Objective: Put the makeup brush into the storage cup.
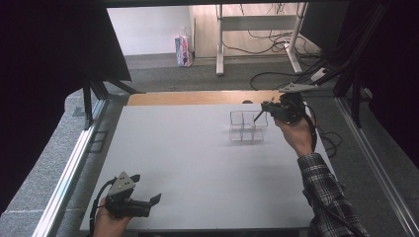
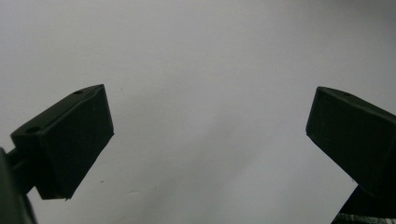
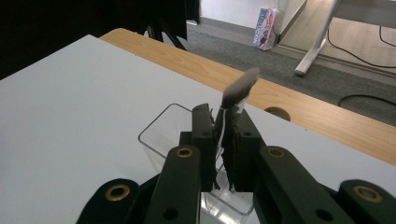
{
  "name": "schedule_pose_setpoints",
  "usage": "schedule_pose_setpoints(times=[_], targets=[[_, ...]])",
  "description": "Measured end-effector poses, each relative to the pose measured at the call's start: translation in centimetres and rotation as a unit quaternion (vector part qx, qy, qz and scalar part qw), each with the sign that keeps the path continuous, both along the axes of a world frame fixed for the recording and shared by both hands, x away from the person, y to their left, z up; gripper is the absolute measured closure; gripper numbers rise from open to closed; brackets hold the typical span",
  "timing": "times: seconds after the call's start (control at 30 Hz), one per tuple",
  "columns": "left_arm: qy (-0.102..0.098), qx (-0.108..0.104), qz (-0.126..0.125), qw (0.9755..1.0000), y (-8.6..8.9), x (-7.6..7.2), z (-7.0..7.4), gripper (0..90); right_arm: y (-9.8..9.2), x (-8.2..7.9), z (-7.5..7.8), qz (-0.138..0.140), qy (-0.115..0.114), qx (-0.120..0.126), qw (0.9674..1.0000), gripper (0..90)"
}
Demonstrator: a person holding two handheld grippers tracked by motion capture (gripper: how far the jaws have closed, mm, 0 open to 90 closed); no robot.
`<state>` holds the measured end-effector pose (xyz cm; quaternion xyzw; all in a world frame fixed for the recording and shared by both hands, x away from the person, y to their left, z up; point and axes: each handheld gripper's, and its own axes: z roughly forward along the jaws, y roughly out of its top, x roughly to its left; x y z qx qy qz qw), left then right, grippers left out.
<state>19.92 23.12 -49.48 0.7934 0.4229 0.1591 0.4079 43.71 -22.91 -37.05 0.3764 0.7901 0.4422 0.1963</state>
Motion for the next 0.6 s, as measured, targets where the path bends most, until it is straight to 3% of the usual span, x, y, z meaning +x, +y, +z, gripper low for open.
schedule_pose_setpoints(times=[0.6], targets=[[0.0, -0.001, 0.0, 1.0, 0.0, 0.0, 0.0, 0.8, 1.7, 2.0, -0.7, -0.001, 0.007, -0.01, 0.9999, 82.8]])
